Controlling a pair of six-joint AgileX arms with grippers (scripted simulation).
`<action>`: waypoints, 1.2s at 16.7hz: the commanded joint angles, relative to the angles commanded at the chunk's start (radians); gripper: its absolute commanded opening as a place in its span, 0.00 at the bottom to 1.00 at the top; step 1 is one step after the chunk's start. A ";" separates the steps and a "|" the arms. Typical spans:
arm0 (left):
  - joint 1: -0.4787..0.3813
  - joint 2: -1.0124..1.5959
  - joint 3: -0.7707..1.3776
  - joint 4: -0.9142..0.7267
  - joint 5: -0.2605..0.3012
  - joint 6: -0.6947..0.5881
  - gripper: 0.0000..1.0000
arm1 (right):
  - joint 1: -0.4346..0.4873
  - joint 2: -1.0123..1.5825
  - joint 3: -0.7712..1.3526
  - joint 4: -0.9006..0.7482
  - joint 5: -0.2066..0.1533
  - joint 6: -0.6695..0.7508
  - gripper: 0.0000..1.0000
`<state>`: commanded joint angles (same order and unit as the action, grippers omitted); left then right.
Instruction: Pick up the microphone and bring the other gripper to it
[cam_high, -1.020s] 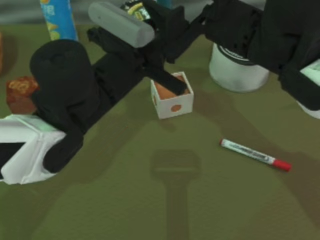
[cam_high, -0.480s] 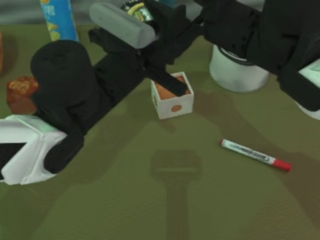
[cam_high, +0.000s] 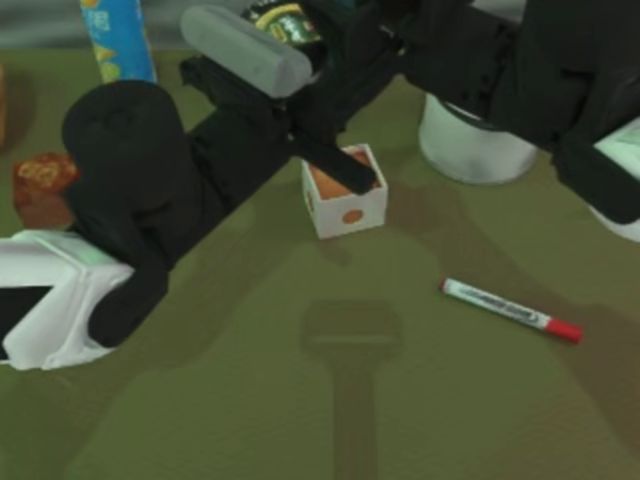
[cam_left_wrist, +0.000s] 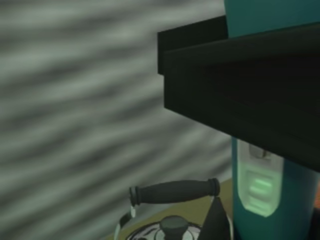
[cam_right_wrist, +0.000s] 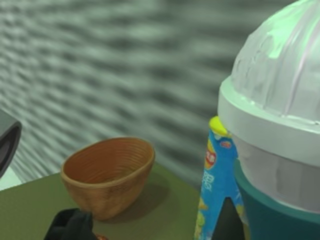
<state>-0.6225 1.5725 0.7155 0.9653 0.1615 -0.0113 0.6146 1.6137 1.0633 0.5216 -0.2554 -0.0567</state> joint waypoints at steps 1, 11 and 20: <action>0.000 0.000 0.000 0.000 0.000 0.000 0.00 | 0.000 0.000 0.000 0.000 0.000 0.000 0.00; 0.000 0.000 0.000 0.000 0.000 0.000 0.30 | 0.000 0.000 0.000 0.000 0.000 0.000 0.00; 0.000 0.000 0.000 0.000 0.000 0.000 0.98 | 0.000 0.000 0.000 0.000 0.000 0.000 0.00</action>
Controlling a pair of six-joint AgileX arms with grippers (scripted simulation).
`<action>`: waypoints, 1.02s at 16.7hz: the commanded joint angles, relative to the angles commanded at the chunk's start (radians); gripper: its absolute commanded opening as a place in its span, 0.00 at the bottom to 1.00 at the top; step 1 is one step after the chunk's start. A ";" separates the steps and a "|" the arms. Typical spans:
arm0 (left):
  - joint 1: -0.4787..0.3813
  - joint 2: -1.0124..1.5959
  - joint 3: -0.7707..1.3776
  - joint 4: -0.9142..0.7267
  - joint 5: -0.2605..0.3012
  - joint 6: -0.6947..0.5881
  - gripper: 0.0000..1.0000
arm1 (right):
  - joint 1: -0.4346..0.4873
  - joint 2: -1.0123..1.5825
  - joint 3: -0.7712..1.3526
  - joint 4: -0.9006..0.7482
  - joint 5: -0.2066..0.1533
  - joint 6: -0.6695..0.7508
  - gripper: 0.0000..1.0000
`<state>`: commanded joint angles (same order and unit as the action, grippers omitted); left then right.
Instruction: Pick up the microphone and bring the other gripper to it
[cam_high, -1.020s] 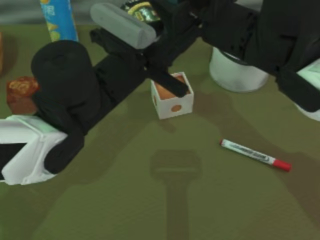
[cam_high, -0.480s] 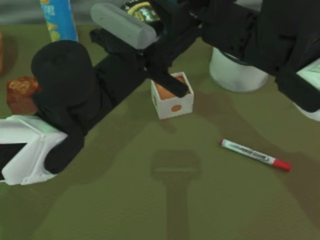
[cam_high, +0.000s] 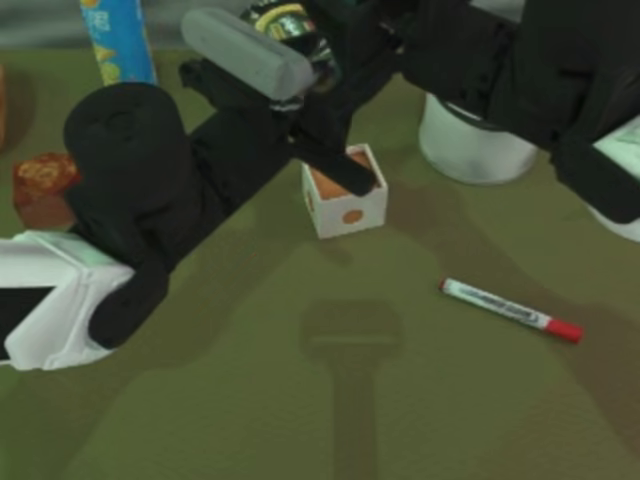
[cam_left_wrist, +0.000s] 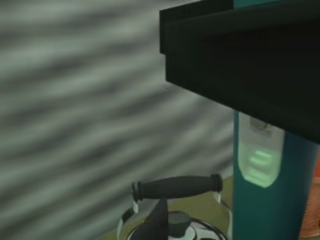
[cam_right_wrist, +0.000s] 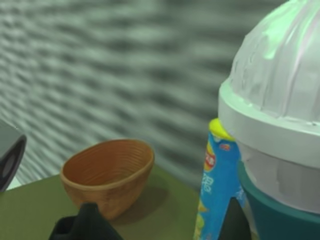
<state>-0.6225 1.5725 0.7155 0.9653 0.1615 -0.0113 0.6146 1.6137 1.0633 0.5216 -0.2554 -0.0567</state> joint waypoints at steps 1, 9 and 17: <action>0.000 0.000 0.000 0.000 0.000 0.000 1.00 | 0.000 0.000 0.000 0.000 0.000 0.000 0.00; 0.006 0.012 -0.009 0.001 -0.004 0.004 1.00 | -0.002 -0.009 0.010 0.000 0.007 -0.002 0.00; 0.065 -0.225 -0.234 -0.012 0.031 0.001 1.00 | -0.100 -0.096 -0.074 0.001 -0.102 -0.001 0.00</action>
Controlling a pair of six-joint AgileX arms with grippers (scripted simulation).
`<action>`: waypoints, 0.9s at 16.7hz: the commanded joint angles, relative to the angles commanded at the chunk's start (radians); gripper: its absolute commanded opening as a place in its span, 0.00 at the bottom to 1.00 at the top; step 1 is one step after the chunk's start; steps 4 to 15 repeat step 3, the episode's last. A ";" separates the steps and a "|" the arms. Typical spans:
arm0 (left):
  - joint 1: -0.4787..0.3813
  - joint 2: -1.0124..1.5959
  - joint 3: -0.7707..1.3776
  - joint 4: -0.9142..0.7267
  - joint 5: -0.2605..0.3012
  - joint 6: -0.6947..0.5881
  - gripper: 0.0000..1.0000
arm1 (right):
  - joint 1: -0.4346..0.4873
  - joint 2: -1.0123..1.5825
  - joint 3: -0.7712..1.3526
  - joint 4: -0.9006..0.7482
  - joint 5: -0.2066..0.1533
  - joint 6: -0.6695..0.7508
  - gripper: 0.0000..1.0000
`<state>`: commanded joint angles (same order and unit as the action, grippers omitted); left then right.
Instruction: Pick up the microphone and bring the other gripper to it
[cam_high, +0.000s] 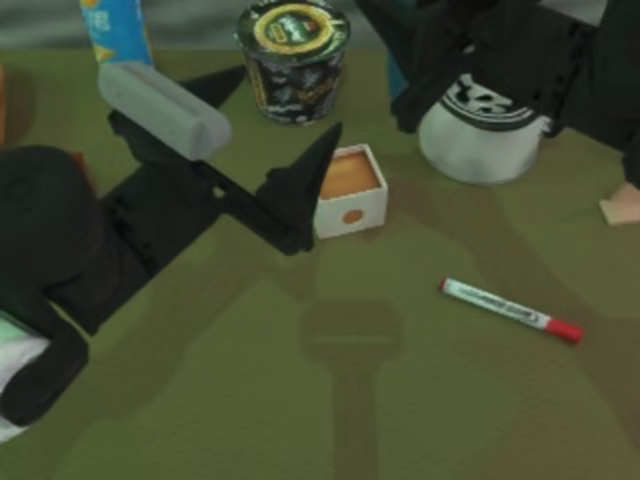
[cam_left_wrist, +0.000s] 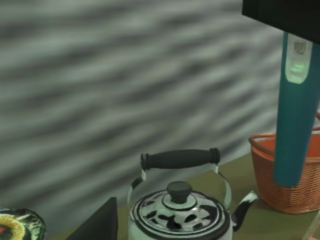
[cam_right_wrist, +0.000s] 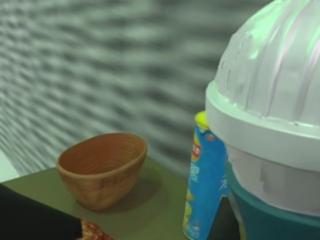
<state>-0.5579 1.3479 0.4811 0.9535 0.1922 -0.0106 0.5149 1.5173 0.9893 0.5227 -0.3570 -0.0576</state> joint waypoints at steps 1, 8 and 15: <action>0.005 -0.021 -0.021 0.000 0.005 -0.001 1.00 | -0.012 -0.010 -0.010 0.000 -0.013 -0.001 0.00; 0.008 -0.033 -0.033 0.001 0.008 -0.001 1.00 | -0.019 -0.015 -0.016 0.000 -0.020 -0.002 0.00; 0.008 -0.033 -0.033 0.001 0.008 -0.001 1.00 | -0.019 -0.015 -0.016 0.000 -0.020 -0.002 0.00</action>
